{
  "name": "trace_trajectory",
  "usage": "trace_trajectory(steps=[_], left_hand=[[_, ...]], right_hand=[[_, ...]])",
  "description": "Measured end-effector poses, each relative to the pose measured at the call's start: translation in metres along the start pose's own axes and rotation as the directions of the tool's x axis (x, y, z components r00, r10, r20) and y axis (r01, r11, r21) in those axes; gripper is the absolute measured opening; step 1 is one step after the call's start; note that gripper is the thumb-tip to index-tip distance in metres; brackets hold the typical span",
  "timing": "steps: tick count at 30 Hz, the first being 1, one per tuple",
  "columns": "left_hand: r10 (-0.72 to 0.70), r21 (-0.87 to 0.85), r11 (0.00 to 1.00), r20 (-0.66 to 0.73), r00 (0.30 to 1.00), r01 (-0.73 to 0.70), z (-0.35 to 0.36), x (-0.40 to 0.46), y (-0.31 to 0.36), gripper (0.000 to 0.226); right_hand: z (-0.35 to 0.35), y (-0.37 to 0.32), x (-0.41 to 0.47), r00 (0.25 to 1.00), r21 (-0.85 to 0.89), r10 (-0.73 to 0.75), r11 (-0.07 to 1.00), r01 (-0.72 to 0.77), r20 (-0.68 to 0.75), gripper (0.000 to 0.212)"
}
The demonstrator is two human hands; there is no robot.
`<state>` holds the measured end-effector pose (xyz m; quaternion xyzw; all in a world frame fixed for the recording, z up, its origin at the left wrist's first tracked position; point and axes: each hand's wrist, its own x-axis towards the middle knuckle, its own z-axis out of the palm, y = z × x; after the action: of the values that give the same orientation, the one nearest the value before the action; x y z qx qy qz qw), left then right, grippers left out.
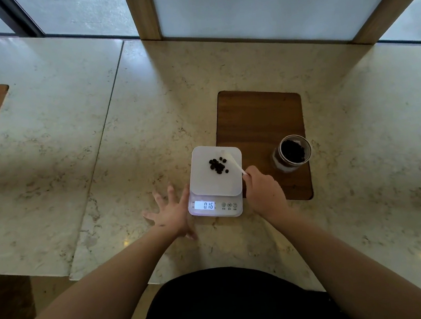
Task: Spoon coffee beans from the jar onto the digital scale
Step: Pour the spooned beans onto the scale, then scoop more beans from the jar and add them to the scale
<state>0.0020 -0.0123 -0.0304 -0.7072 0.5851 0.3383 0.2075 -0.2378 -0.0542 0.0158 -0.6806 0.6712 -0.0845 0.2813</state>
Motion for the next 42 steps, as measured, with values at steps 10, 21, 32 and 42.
trace_trajectory(steps=[10,21,32,42], left_hand=[[-0.007,-0.014,1.0,-0.017,1.0,0.007,0.001,-0.001,0.0,0.16],[-0.01,-0.003,1.0,0.001,1.0,0.01,-0.001,-0.003,0.0,0.158],[-0.006,-0.008,1.0,0.013,1.0,0.006,0.0,-0.003,0.0,0.156],[0.002,-0.008,1.0,0.016,1.0,-0.002,0.0,-0.003,0.0,0.155]], right_hand=[[0.009,0.011,-0.054,0.899,0.578,0.366,0.69,-0.435,0.239,0.024],[0.012,0.015,-0.078,0.839,0.565,0.43,0.621,-0.543,0.333,0.026],[0.006,0.015,-0.074,0.844,0.543,0.409,0.645,-0.537,0.348,0.027],[-0.024,0.033,-0.066,0.88,0.634,0.423,0.626,-0.455,0.214,0.028]])
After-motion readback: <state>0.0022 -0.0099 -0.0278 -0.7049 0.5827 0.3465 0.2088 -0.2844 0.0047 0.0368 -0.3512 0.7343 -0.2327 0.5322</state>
